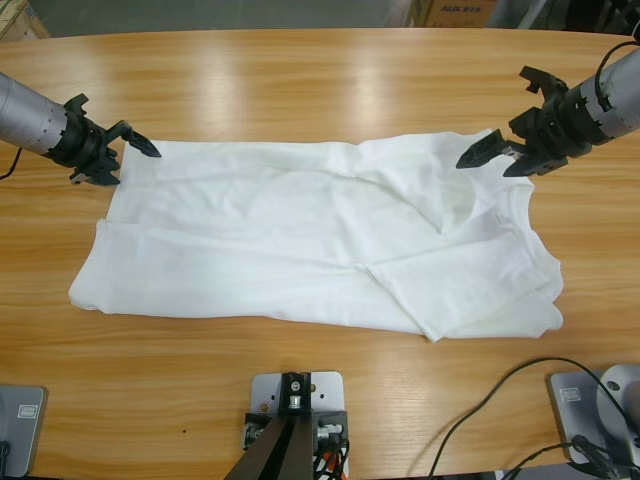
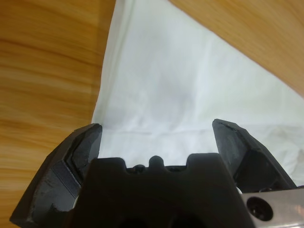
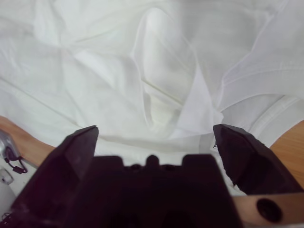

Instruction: Fold clothes

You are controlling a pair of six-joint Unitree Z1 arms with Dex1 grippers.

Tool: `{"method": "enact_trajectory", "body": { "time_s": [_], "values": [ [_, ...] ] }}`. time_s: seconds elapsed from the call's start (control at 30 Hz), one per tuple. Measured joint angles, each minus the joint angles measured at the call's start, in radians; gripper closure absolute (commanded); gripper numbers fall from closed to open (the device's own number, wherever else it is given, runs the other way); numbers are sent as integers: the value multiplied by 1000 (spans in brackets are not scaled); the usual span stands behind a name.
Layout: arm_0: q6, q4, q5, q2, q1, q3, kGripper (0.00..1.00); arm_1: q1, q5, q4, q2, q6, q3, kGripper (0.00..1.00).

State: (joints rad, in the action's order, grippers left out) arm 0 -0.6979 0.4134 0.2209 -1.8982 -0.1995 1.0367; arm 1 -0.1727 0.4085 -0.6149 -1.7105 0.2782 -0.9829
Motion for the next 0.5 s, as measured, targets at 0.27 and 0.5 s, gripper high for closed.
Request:
{"method": "enact_trajectory", "body": {
  "time_s": [0.27, 0.5],
  "values": [
    [4, 0, 8, -12, -10, 4, 92, 0, 0, 0, 0, 0, 0, 9],
    [8, -1, 9, -15, -11, 4, 397, 0, 0, 0, 0, 0, 3, 9]
  ]
}}
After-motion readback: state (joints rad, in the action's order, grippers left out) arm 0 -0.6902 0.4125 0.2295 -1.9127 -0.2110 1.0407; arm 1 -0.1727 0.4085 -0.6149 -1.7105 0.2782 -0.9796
